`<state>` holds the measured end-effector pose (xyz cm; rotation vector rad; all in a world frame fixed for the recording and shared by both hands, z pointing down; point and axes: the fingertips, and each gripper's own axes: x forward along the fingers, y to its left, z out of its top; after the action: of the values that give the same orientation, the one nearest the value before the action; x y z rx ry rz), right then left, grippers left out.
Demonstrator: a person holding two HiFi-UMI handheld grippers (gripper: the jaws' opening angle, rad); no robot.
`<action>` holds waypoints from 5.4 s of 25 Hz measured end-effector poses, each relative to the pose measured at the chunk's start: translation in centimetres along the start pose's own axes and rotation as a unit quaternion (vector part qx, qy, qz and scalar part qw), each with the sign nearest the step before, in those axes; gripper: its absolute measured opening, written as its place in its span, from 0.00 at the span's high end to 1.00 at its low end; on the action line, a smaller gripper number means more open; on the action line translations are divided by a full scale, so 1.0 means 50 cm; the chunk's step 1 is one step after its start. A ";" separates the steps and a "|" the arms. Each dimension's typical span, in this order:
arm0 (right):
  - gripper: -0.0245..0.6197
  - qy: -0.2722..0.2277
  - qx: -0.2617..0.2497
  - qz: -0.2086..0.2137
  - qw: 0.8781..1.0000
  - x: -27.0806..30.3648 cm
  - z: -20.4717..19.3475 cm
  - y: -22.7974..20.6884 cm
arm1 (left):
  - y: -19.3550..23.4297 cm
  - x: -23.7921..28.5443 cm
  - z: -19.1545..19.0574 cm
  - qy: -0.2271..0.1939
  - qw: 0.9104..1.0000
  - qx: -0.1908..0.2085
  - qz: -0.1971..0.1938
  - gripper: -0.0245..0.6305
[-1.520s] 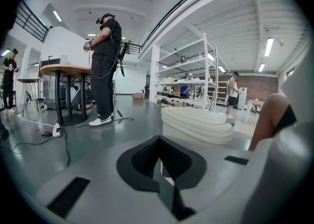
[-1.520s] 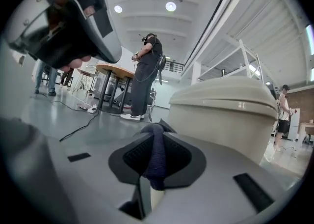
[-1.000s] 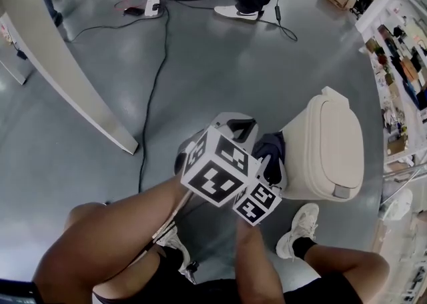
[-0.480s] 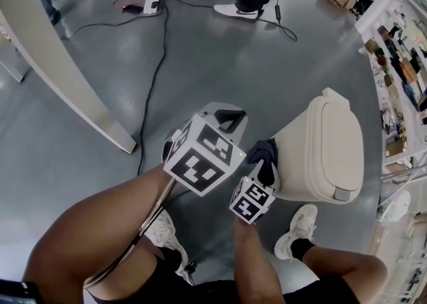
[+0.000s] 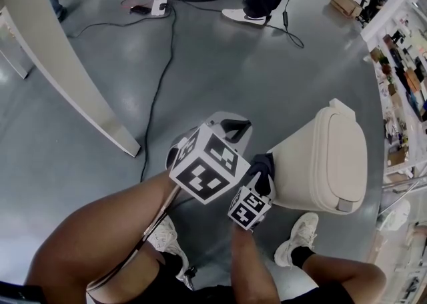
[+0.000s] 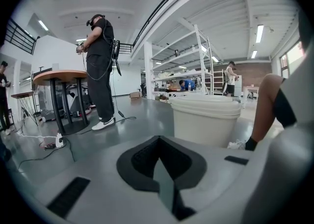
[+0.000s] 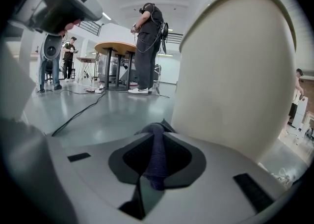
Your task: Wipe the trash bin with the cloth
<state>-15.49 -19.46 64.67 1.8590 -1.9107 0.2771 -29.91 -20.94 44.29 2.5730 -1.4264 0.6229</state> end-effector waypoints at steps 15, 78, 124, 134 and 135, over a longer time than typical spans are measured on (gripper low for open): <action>0.88 -0.155 0.049 -0.025 0.986 -0.073 0.287 -0.016 | -0.003 -0.002 0.006 0.001 1.000 0.015 0.003 0.96; 0.88 0.043 0.065 0.009 0.997 0.184 0.013 0.041 | -0.029 0.067 -0.061 0.086 0.996 -0.012 -0.004 0.96; 0.88 -0.205 -0.023 0.207 0.956 -0.741 0.267 -0.553 | -0.672 -0.321 0.245 -0.165 0.971 -0.103 0.142 0.96; 0.88 -0.195 -0.021 0.202 0.960 -0.740 0.236 -0.557 | -0.663 -0.347 0.236 -0.171 0.967 -0.103 0.157 0.96; 0.88 -0.195 -0.021 0.201 0.960 -0.739 0.235 -0.557 | -0.666 -0.345 0.236 -0.171 0.968 -0.102 0.156 0.96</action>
<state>9.15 6.31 32.95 1.5686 -2.5403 -0.0101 -6.75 6.95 29.12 2.3938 -1.9122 0.0514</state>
